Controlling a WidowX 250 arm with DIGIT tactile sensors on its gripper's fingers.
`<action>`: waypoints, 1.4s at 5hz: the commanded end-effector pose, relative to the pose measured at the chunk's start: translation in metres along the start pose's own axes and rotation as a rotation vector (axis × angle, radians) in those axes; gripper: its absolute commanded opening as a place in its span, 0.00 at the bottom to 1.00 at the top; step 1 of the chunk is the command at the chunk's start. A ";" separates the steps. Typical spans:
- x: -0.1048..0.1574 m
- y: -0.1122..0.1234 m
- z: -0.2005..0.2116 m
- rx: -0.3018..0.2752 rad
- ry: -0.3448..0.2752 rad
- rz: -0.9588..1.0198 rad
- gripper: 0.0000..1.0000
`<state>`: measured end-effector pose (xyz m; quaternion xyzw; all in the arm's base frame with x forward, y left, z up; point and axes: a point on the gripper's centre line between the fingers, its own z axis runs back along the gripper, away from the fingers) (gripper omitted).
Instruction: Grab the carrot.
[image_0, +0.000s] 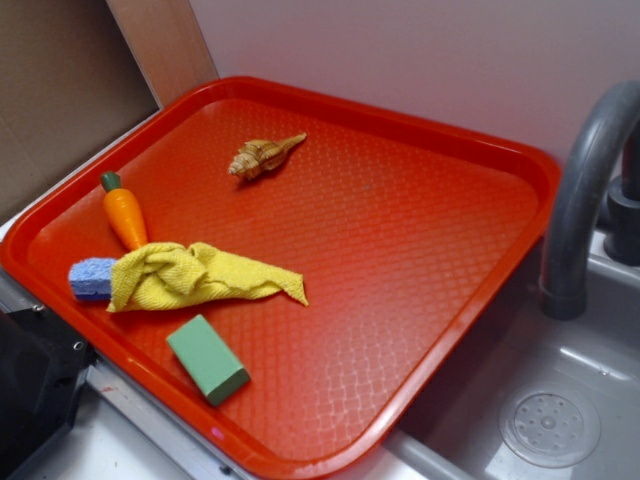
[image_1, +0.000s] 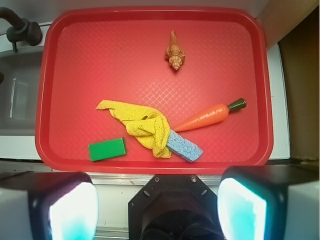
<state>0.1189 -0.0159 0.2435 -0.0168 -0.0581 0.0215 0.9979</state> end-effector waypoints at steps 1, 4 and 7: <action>0.000 0.000 0.000 0.000 0.000 0.000 1.00; 0.078 0.047 -0.074 -0.029 0.186 0.767 1.00; 0.060 0.091 -0.150 0.129 0.114 1.148 1.00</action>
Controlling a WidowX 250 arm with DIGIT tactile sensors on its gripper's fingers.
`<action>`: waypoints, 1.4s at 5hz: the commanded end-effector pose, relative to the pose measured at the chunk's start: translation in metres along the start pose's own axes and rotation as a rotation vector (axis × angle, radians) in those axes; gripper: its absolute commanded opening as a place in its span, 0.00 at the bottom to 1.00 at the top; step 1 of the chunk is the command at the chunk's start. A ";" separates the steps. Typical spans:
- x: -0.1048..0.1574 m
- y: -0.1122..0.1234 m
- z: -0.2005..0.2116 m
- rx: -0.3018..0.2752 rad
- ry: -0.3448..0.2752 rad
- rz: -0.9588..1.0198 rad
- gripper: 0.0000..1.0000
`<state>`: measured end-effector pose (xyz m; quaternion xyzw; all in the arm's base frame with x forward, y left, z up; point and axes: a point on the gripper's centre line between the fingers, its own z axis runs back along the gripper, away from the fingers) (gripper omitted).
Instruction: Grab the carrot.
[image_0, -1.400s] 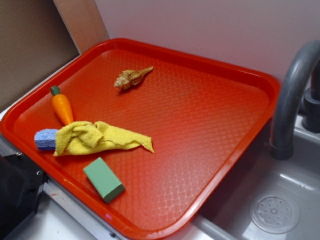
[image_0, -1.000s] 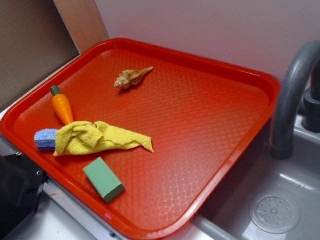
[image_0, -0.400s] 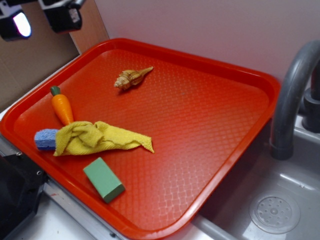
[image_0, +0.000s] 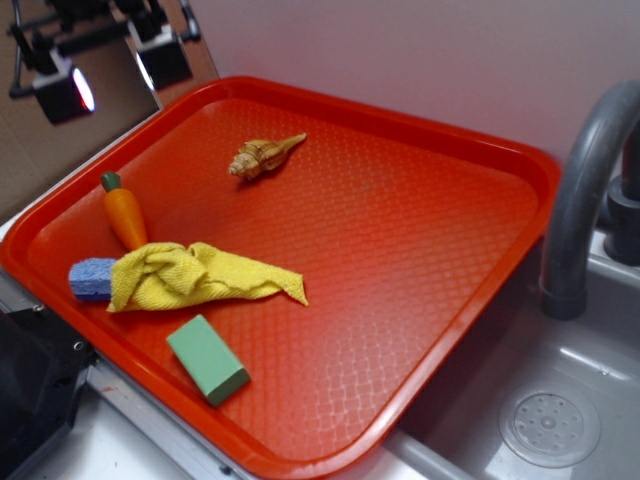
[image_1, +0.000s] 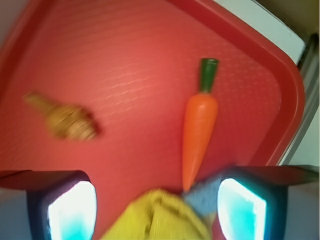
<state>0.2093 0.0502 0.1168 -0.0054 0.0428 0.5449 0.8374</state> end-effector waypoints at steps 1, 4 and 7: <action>0.022 0.034 -0.034 0.030 -0.119 0.042 1.00; 0.030 0.037 -0.086 0.015 -0.267 0.040 1.00; 0.013 0.034 -0.085 -0.045 -0.339 -0.096 0.00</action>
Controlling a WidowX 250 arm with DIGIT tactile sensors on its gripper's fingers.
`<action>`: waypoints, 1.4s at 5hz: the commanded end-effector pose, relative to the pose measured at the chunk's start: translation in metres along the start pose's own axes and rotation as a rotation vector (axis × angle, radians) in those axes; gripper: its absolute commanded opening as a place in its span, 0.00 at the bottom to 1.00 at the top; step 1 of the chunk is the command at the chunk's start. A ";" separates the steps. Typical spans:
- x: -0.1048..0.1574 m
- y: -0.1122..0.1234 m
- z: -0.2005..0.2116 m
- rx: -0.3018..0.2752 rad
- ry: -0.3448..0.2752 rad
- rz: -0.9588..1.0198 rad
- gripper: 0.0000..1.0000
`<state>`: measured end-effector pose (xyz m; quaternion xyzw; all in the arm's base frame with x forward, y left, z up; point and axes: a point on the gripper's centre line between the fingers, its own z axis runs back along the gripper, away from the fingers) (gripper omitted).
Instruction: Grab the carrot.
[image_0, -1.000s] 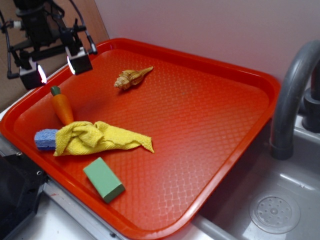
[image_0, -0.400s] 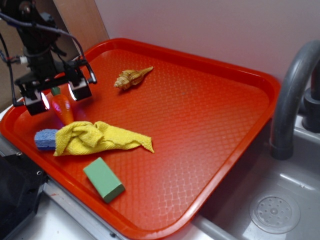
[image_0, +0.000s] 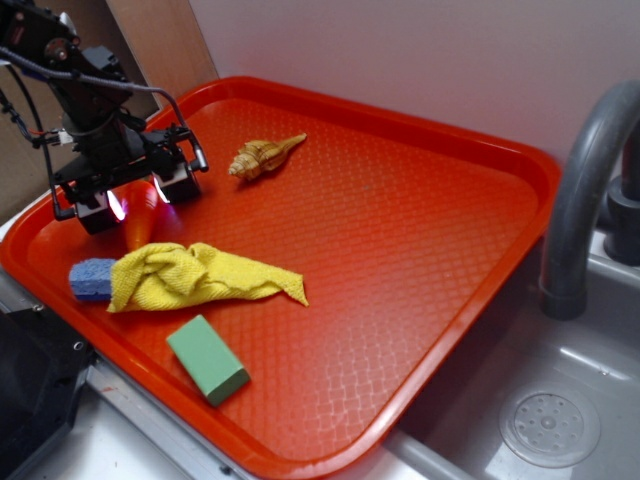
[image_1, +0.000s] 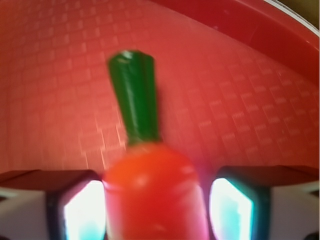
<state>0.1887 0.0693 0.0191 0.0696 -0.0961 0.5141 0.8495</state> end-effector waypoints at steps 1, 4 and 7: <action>0.002 0.001 0.036 -0.031 -0.044 -0.110 0.00; 0.021 -0.084 0.138 -0.087 0.109 -0.563 0.00; -0.007 -0.078 0.183 -0.309 0.078 -0.793 0.00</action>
